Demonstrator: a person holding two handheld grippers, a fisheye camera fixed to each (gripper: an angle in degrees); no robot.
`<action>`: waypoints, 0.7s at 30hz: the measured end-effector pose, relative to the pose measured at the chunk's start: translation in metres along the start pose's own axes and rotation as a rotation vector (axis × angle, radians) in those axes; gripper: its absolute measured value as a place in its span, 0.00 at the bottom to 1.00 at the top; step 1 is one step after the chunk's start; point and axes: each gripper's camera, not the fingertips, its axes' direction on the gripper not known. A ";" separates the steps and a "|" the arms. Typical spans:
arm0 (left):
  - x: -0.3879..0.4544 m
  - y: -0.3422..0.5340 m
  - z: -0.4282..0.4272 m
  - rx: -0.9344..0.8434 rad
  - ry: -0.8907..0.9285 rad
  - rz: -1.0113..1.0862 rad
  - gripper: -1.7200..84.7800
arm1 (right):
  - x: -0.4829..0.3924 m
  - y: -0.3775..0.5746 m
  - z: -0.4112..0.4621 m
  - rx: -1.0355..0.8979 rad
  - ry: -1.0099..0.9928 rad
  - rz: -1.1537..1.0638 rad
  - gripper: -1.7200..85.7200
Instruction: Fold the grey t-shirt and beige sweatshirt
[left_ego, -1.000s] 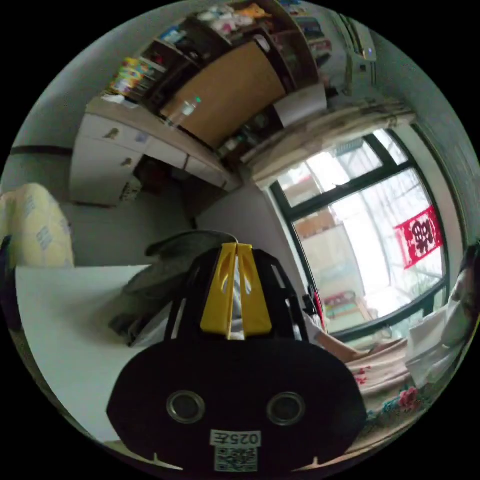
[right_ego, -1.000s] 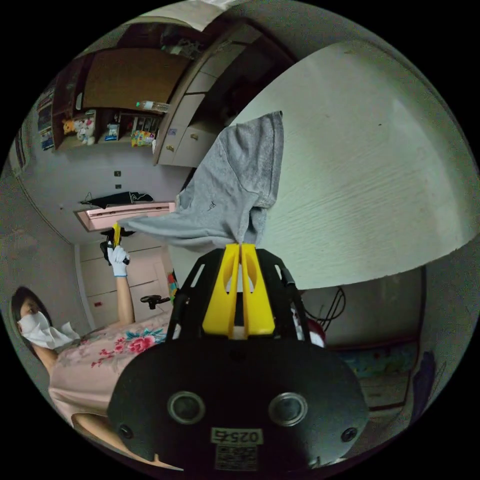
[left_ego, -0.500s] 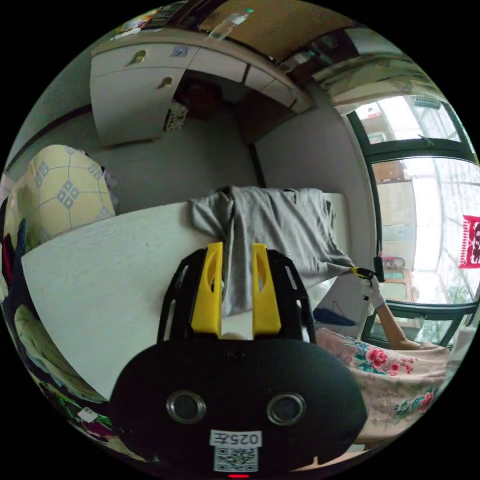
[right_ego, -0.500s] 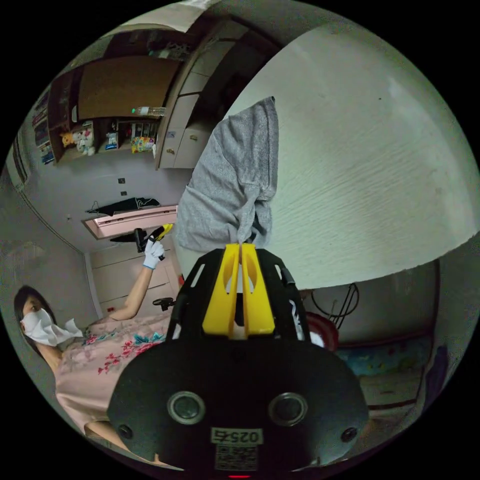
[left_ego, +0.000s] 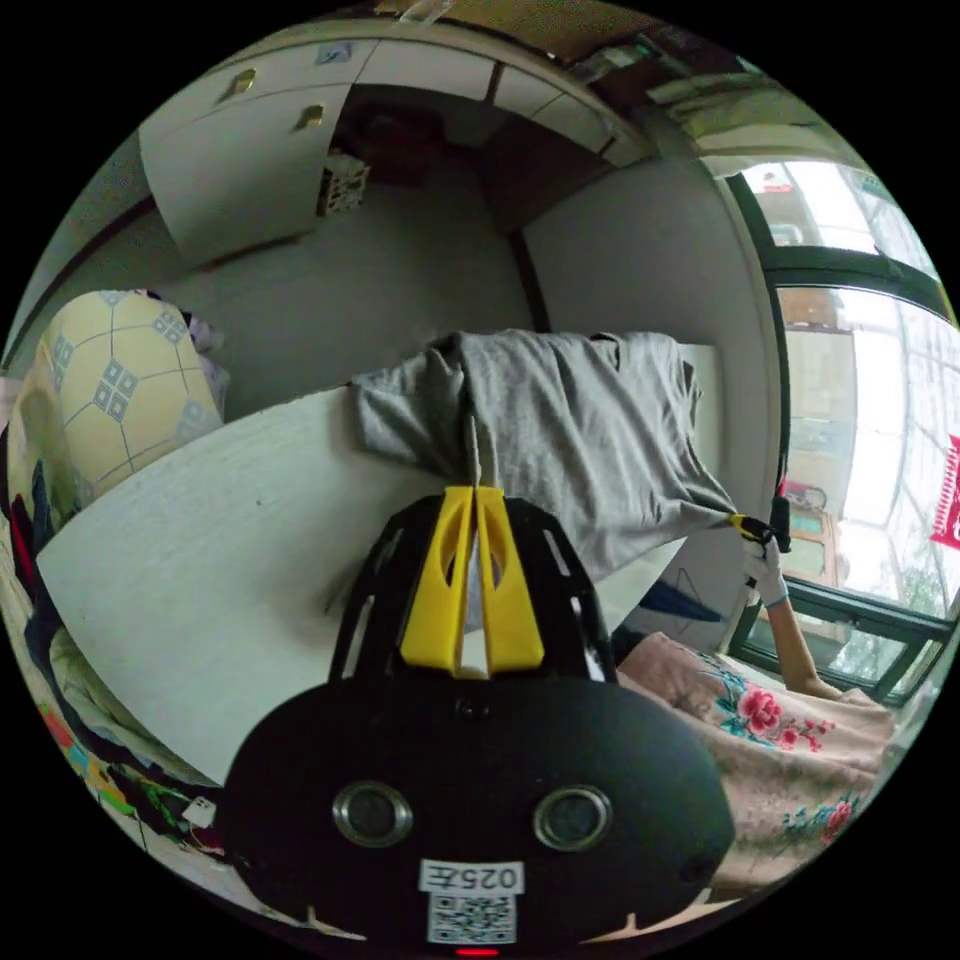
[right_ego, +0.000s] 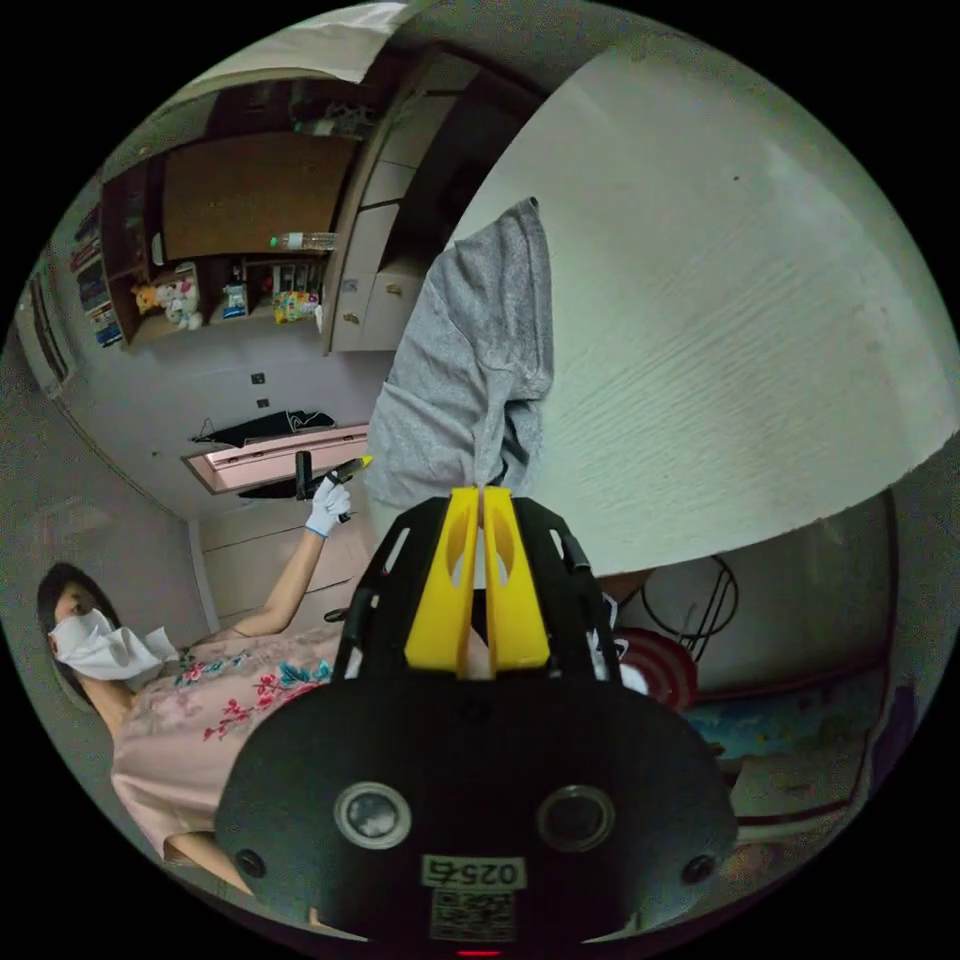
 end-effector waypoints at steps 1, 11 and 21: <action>0.003 0.010 -0.024 0.046 0.015 0.016 0.01 | 0.007 0.007 -0.007 0.020 -0.036 -0.034 0.01; 0.050 0.171 -0.330 0.739 0.380 0.288 0.01 | 0.089 0.063 -0.040 0.200 -0.814 -0.331 0.01; 0.086 0.282 -0.519 0.996 0.401 0.412 0.01 | -0.030 0.083 -0.148 0.149 -0.835 -0.789 0.01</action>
